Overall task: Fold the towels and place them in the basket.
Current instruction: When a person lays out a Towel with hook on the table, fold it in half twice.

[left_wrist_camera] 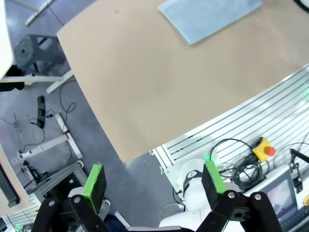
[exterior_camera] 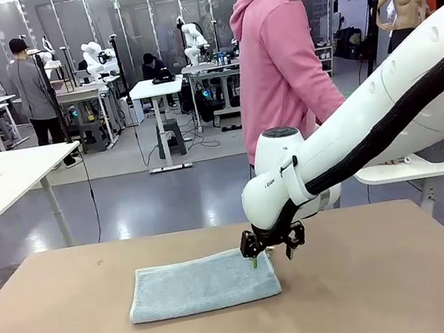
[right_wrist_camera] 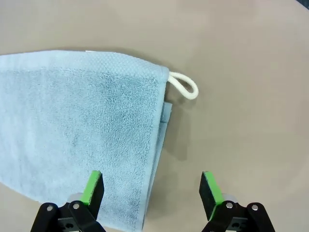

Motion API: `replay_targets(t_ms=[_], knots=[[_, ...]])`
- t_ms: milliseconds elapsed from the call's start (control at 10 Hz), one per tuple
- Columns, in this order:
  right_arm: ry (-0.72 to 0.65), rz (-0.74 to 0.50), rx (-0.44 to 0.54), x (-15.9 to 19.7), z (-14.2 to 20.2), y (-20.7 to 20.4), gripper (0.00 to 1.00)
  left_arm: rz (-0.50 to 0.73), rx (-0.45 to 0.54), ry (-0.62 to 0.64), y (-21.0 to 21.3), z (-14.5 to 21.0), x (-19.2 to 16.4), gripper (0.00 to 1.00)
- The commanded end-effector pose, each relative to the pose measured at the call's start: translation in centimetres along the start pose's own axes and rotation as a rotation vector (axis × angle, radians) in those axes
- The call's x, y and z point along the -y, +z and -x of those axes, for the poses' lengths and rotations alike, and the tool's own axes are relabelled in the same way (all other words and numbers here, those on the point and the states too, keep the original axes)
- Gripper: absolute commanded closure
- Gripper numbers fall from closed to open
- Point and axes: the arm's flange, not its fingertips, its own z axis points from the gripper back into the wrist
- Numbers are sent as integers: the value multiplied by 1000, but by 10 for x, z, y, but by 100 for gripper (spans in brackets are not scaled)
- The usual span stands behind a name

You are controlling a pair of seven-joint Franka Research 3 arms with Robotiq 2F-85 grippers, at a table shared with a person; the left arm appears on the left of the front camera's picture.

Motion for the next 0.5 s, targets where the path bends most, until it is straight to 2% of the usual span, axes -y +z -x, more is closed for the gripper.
replay_targets(t_ms=[0, 100, 200, 300, 400], knots=[[-33, 23, -14, -8, -6, -3, 0, 4, -23, -9, -8, -8, 1, 0], [-30, 24, -21, -9, -6, -5, 8, 4, -23, -9, -8, -8, 1, 0], [-30, 27, -36, -10, -7, -9, 26, 4, -23, -9, -8, -8, 1, 0], [-33, 26, -52, -10, -9, -15, 48, 4, -23, -9, -8, -8, 1, 0], [-37, 27, -65, -11, -10, -20, 78, 4, -23, -9, -8, -8, 1, 0]])
